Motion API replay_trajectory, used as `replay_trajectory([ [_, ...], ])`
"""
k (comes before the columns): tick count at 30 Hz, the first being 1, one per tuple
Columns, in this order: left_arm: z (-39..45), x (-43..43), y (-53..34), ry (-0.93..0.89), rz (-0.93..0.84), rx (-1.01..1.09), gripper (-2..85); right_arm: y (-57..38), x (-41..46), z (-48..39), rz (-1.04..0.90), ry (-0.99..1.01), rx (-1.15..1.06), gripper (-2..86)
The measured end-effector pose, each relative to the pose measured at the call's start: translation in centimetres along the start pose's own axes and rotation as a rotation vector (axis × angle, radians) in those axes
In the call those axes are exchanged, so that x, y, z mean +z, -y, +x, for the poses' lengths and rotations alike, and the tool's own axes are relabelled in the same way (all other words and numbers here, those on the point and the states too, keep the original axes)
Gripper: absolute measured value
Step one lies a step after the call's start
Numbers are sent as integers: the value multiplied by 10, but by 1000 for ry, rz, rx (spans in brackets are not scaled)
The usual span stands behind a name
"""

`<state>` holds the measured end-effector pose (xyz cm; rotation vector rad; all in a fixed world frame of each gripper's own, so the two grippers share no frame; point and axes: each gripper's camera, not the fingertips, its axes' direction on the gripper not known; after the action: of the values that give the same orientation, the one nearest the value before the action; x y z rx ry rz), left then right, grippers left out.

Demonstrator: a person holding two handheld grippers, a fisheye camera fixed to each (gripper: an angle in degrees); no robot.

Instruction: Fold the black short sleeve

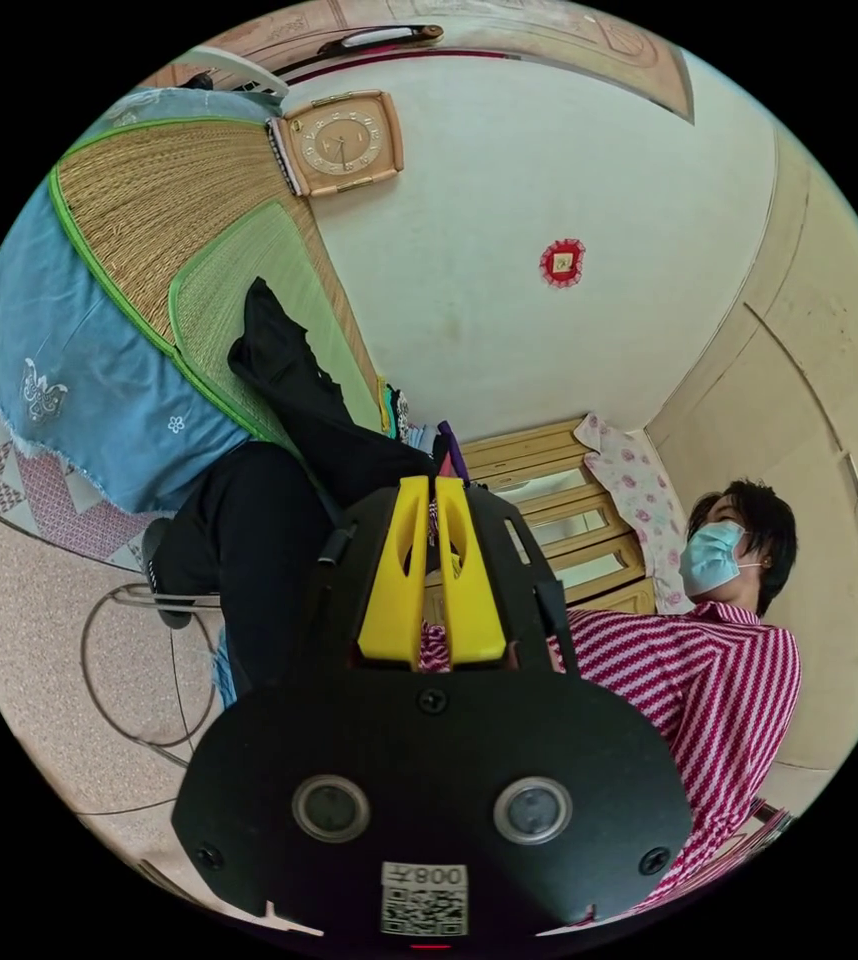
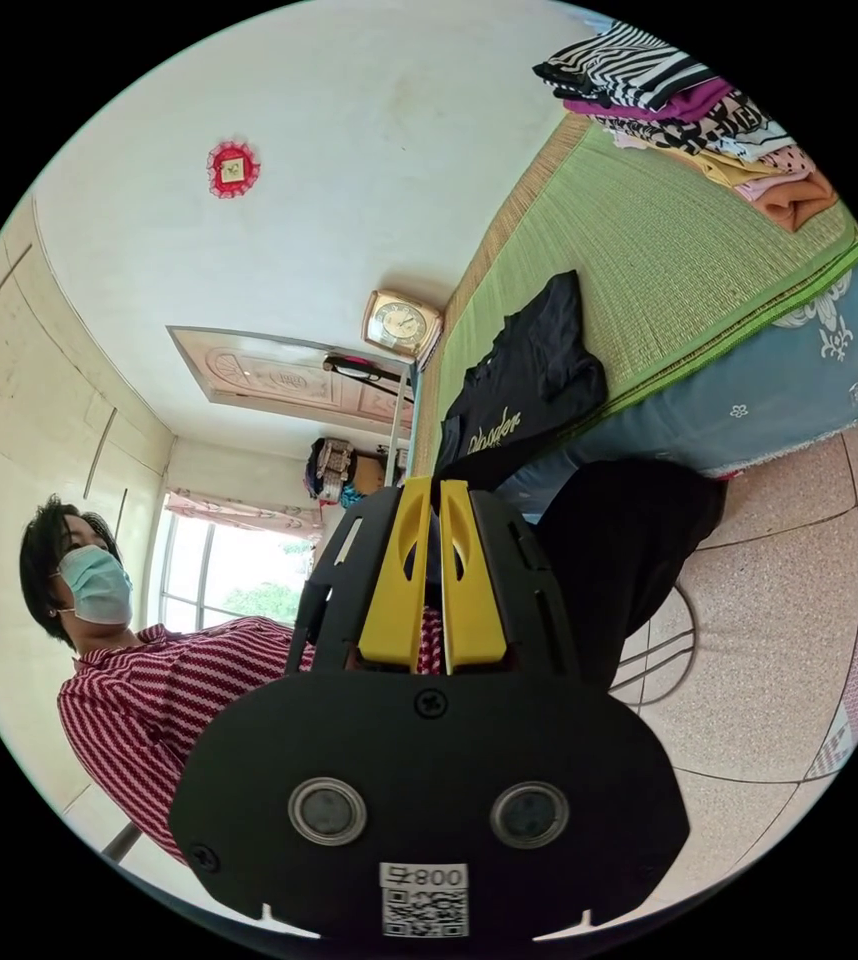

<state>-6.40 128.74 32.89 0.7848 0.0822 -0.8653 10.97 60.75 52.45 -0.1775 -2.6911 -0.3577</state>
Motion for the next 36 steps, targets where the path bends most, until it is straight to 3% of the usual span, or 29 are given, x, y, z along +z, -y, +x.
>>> replay_trajectory([
  [36,-21,-13,-17,-86,-3,36,8,-4,-46,1,45,33,-12,13],
])
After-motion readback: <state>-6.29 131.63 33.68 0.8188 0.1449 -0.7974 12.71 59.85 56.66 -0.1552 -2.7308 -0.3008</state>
